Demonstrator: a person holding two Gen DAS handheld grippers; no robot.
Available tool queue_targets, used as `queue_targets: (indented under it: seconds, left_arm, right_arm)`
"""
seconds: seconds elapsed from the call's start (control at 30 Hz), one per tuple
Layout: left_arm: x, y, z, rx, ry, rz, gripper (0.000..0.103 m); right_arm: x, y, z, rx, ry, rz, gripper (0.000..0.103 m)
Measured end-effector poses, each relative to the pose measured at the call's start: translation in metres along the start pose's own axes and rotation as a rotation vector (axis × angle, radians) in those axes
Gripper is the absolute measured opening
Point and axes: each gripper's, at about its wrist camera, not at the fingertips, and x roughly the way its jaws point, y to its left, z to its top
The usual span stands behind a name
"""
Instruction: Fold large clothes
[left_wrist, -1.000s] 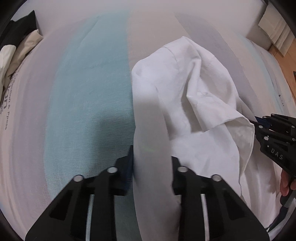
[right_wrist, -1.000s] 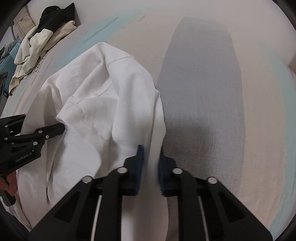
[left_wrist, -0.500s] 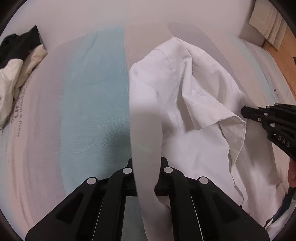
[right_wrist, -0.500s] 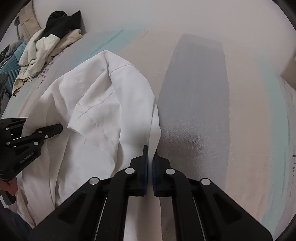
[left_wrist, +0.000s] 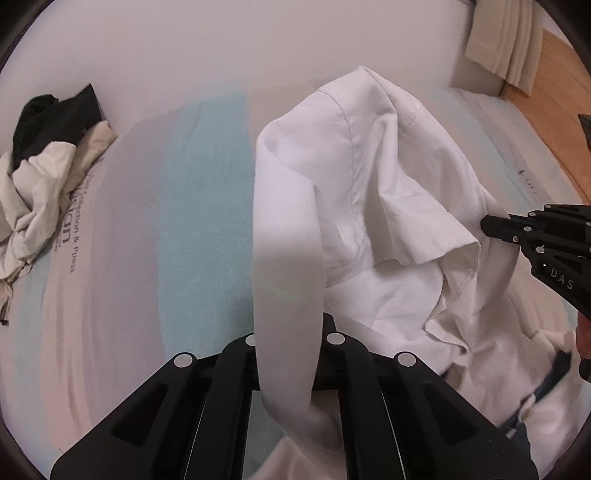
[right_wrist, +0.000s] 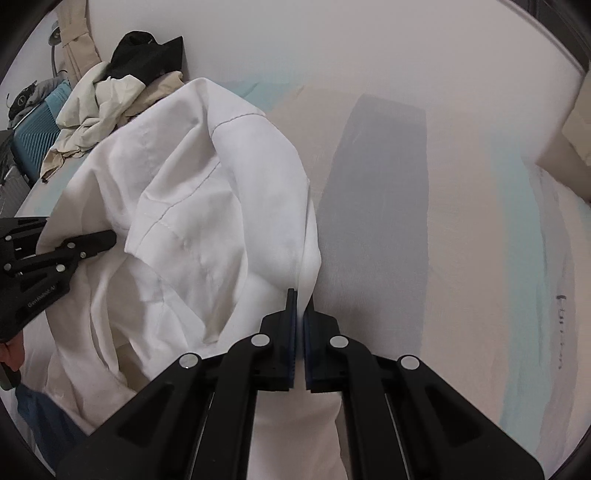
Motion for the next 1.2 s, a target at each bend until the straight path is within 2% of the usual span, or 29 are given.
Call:
queue_targets:
  seconds: [0.3,0.57,0.77,1.2]
  left_arm:
    - [-0.047,-0.015,-0.037,0.038,-0.047,-0.026,0.003]
    - [-0.084,-0.049,-0.077,0.037,-0.093,-0.043,0.003]
    - [-0.095,-0.073,-0.111,0.062,-0.105,-0.044,0.003]
    - [-0.1,-0.09,-0.177,0.019,-0.055,-0.047,0.003]
  right_arm:
    - [-0.053,0.006,-0.04,0.007,-0.055,-0.016,0.002]
    - [-0.082,0.006,-0.091,0.018,-0.048,-0.026,0.002]
    - [-0.096,-0.004,-0.132,0.092,-0.028,-0.022,0.002]
    - [-0.103,0.013,-0.188,0.08,0.016,-0.013,0.002]
